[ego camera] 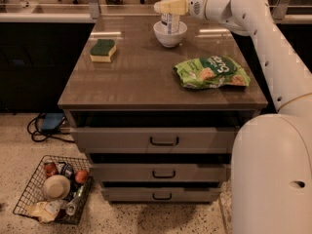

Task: Pick blue plastic bottle from white bowl and place on counter

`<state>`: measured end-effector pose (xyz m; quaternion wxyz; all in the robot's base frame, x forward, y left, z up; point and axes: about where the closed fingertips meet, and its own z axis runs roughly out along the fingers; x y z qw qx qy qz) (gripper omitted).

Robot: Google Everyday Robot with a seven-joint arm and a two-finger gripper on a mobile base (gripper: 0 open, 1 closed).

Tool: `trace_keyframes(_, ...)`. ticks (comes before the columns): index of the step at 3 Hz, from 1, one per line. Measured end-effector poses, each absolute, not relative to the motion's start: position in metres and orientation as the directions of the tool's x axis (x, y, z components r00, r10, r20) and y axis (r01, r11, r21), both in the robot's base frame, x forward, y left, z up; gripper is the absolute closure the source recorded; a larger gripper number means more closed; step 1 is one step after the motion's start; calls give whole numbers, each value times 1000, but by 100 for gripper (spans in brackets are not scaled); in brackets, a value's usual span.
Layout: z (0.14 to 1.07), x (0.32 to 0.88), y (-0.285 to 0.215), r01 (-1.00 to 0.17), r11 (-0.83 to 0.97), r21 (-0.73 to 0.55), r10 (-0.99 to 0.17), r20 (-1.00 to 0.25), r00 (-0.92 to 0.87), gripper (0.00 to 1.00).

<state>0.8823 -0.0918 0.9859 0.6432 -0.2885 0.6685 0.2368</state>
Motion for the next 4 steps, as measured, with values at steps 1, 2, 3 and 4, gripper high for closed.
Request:
trace_keyframes(1,964,895,-76,-716,698,0,-45,-998,-43,0)
trace_keyframes(2,944,903,-60,-733,678,53,-6,-997,-77,0)
trace_keyframes(3,942,904,-57,-736,675,56,-4,-997,-80,15)
trace_keyframes(4,941,905,-53,-739,671,58,-4,-997,-82,39)
